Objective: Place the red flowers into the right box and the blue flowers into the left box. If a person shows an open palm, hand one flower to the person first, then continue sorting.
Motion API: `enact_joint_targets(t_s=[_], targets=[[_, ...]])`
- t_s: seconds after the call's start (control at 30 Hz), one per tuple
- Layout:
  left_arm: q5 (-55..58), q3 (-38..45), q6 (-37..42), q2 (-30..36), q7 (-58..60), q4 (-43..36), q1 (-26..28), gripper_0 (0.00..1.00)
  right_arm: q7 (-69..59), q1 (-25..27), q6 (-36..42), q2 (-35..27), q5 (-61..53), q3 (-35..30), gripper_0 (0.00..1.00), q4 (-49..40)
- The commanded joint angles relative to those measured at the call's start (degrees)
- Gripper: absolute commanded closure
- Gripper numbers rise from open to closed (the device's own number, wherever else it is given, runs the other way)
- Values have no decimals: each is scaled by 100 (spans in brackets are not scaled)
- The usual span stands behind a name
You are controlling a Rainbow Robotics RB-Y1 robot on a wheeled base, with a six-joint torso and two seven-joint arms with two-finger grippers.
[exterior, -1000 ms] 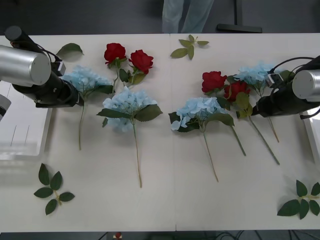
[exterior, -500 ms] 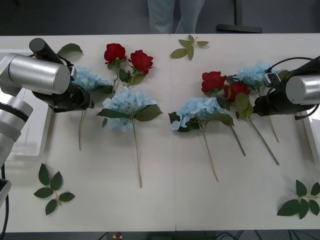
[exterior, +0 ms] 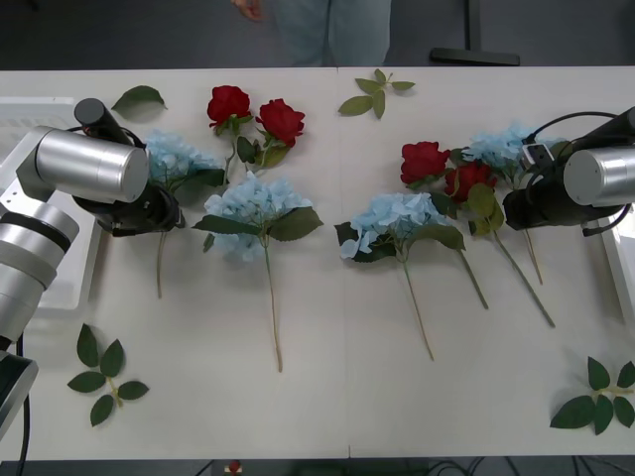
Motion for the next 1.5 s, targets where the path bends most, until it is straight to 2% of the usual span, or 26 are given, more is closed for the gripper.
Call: enact_joint_targets(t_s=[0.03, 0.27, 0.47, 0.5, 0.53, 0.6, 0.73, 0.77, 0.8, 0.93, 1.13, 1.37, 1.5], targets=[[-157, 216, -61, -161, 180, -48, -155, 0, -178, -78, 321, -80, 28, -88, 100, -109], [-245, 225, -79, -187, 153, -48, -155, 0, -151, -157, 1745, -467, -51, -835, 100, -892], [-272, 216, -70, -187, 109, -48, -155, 0, -107, -166, 3679, -801, -60, -1854, 100, -1911], [-272, 216, -70, -187, 109, -48, -155, 5, -107, -166, 4039, -863, -60, -2056, 100, -2087], [-272, 216, -70, -187, 109, -48, -155, 23, -98, -174, 4364, -907, -60, -2285, 100, -2254], [-272, 216, -70, -187, 109, -48, -155, 48, -63, -174, 4786, -986, -69, -2601, 100, -2430], [-272, 216, -70, -187, 109, -48, -155, 83, 51, -174, 5358, -1091, -165, -3111, 100, -2667], [-272, 216, -70, -187, 109, -48, -155, 94, 86, -174, 5463, -1117, -280, -3217, 100, -2702], [-272, 216, -70, -187, 109, -48, -155, 100, 112, -174, 5489, -1144, -385, -3261, 100, -2711], [-272, 216, -70, -187, 109, -48, -155, 100, 218, -174, 5366, -1284, -939, -3296, 100, -2755], [-272, 216, -70, -187, 109, -48, -155, 100, 332, 10, 4531, -1522, -2459, -3296, 100, -2957], [-333, 260, -70, -248, 118, 5, -199, 100, 1009, 467, 3529, -1952, -4068, -3296, 100, -3801], [-439, 576, 317, -248, 57, -154, -322, 100, 1571, 608, 3108, -2005, -4744, -3296, 100, -4135]])
